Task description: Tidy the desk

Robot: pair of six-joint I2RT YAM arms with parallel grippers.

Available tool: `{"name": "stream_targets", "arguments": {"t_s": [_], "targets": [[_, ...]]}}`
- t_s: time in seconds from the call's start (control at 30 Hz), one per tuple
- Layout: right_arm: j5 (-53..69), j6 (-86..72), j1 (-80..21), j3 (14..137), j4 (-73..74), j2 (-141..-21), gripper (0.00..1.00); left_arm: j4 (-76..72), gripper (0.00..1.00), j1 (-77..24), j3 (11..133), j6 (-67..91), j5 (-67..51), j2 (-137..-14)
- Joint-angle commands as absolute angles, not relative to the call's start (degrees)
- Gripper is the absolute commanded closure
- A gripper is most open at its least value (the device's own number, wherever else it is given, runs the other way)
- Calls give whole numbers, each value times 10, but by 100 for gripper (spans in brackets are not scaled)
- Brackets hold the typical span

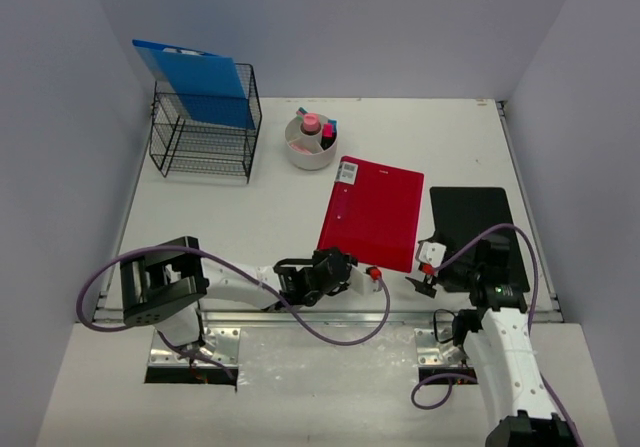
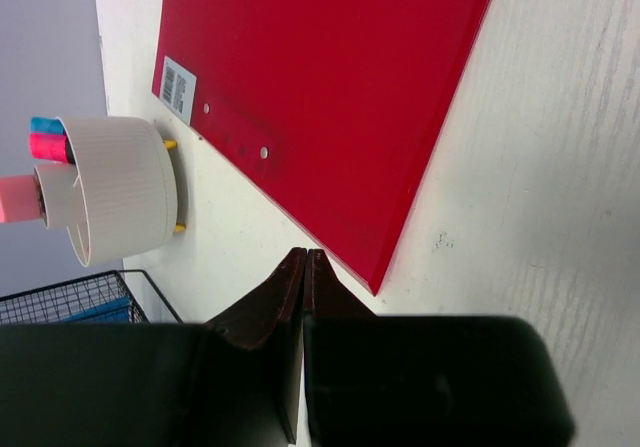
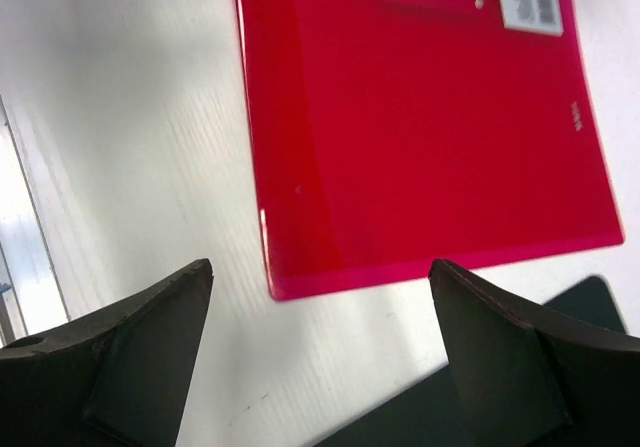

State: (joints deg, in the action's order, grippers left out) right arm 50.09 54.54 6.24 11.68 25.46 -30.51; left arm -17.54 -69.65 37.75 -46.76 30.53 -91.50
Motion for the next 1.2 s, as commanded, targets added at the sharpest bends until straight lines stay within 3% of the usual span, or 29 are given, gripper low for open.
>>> {"name": "stream_targets", "arguments": {"t_s": [0.0, 0.1, 0.23, 0.3, 0.77, 1.17], "targets": [[570, 590, 65, 122, 251, -267, 11, -148, 100, -692, 401, -448, 294, -895], [564, 598, 65, 110, 270, -252, 11, -155, 97, -692, 395, -448, 285, -904], [543, 579, 65, 100, 250, -261, 12, -186, 59, -692, 356, -455, 266, -907], [533, 554, 65, 111, 239, -286, 12, -177, 49, -692, 342, -446, 245, -899], [506, 466, 65, 204, 203, -418, 11, -131, 44, -624, 343, -429, 195, -929], [490, 459, 65, 180, 161, -433, 11, -233, 53, -584, 350, -505, 190, -986]]}}
